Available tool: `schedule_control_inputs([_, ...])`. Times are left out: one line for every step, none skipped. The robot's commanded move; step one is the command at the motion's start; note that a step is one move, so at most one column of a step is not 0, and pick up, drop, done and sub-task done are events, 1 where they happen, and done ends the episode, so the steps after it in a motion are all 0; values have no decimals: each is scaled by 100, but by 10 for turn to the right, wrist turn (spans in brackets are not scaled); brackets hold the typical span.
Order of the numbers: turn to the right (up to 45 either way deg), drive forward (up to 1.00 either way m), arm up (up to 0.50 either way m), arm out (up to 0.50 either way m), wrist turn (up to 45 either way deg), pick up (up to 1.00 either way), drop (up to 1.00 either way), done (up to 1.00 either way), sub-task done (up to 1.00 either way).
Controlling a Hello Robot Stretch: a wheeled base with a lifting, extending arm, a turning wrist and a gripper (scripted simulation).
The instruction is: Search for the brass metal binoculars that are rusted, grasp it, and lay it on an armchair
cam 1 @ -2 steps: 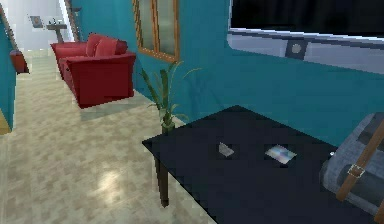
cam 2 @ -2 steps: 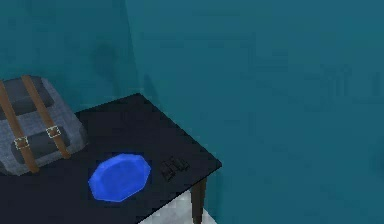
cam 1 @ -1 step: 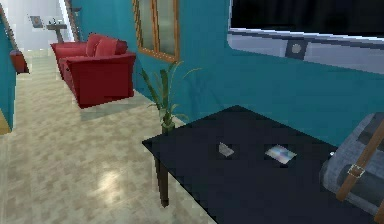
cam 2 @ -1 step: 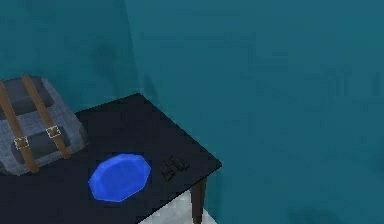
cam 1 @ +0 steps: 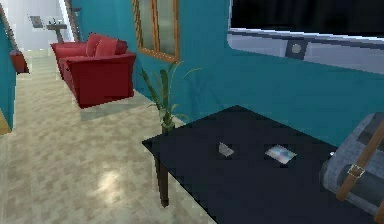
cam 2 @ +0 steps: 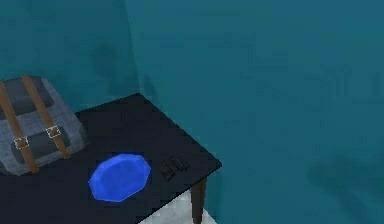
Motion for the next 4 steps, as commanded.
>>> schedule_control_inputs([0, 0, 0, 32, 0, 0, 0, 0, 0])
schedule_control_inputs([0, 0, 0, 0, 450, 0, 0, 0, 0])
schedule_control_inputs([0, 0, 0, 0, 450, 0, 0, 0, 0])
schedule_control_inputs([0, 0, 0, 0, 450, 0, 0, 0, 0])
